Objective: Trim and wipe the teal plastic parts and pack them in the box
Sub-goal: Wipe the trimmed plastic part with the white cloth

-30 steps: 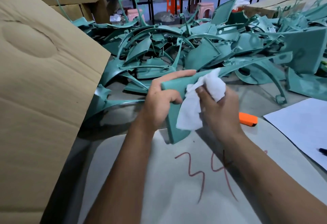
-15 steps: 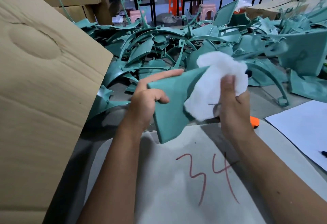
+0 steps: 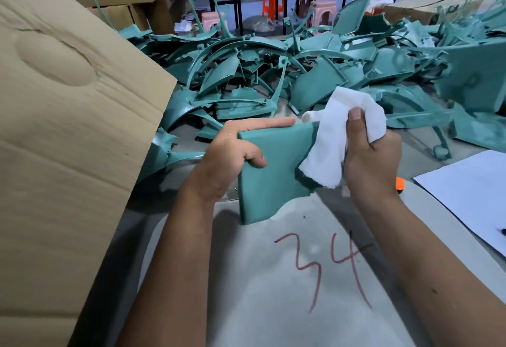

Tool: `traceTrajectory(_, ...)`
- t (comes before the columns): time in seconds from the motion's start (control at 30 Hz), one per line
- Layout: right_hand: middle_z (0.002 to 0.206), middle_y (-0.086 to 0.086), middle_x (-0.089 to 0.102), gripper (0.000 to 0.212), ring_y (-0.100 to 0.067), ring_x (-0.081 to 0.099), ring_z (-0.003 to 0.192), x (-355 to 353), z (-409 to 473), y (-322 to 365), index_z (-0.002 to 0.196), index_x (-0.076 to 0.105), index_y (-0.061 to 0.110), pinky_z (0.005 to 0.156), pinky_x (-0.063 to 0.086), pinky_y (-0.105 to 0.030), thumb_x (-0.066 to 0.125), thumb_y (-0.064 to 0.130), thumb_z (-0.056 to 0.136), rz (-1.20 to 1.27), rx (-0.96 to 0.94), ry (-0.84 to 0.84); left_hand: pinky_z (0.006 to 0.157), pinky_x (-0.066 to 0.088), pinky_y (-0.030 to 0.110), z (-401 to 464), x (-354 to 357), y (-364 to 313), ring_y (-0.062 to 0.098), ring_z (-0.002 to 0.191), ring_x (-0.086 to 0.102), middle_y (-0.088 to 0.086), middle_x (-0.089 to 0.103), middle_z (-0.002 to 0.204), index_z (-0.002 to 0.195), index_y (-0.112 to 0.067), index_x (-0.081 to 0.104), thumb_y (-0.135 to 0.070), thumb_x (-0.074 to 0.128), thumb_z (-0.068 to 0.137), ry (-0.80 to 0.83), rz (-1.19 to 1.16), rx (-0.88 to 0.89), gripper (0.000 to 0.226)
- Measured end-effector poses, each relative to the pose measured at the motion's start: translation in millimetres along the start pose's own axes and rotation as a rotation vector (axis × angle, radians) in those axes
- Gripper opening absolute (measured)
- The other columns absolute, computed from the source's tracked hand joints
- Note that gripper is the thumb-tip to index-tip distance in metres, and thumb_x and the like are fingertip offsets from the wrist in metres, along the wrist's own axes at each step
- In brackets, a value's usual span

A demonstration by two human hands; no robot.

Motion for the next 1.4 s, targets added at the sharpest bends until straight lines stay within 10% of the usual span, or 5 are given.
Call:
traceTrajectory(0.3,0.11,-0.018,0.077,0.022,-0.036,0.075,0.104,3,-5,-1,0.101,0.071,0.01,0.09,0.059,-0.061,0.07,0.032,0.099,0.573,0.466,-0.18,0.081,0.054,0.026,0,-12,6,0.024,0.103,0.071,0.003,0.077,0.112,0.116,-0.029,0.078,-0.003,0.056,0.064,-0.089,-0.012,-0.021,0.061)
traceTrajectory(0.7,0.09,-0.014,0.077,0.003,-0.029,0.075,0.08,18,-24,6,0.094,0.072,0.01,0.066,0.06,-0.041,0.074,0.011,0.093,0.671,0.459,0.246,0.081,0.06,0.041,1,17,16,0.032,0.096,0.072,0.017,0.076,0.109,0.111,-0.017,0.079,-0.002,0.051,0.059,-0.207,-0.301,-0.056,0.061)
traceTrajectory(0.87,0.096,-0.018,0.077,0.05,-0.026,0.075,0.08,13,-21,6,0.12,0.066,-0.007,0.064,0.061,-0.035,0.079,0.009,0.075,0.499,0.464,0.607,0.079,0.06,0.044,-4,2,21,0.044,0.099,0.071,0.028,0.071,0.117,0.117,-0.003,0.074,-0.002,0.041,0.066,-0.056,-0.521,-0.272,0.06)
traceTrajectory(1.27,0.087,-0.007,0.078,0.018,-0.019,0.075,0.077,-2,-3,7,0.092,0.076,0.012,0.069,0.063,-0.033,0.078,0.015,0.074,0.626,0.335,0.535,0.046,0.056,0.024,-2,6,29,0.026,0.067,0.071,0.021,0.063,0.124,0.122,-0.004,0.072,-0.015,0.061,0.069,0.086,-0.86,-0.575,0.054)
traceTrajectory(1.4,0.073,-0.003,0.074,0.012,-0.016,0.072,0.062,-5,-4,11,0.096,0.075,0.012,0.053,0.057,-0.029,0.063,0.01,0.095,0.733,0.387,0.339,0.102,0.052,0.049,5,0,37,0.044,0.123,0.062,0.019,0.058,0.144,0.144,-0.014,0.053,-0.054,0.034,0.103,-0.126,-0.79,-0.351,0.061)
Point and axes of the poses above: each hand's wrist, its own z-axis towards the middle knuckle, its own x-axis out of the palm, y = z × x, the point moved 3 cm from there along z, towards the middle knuckle
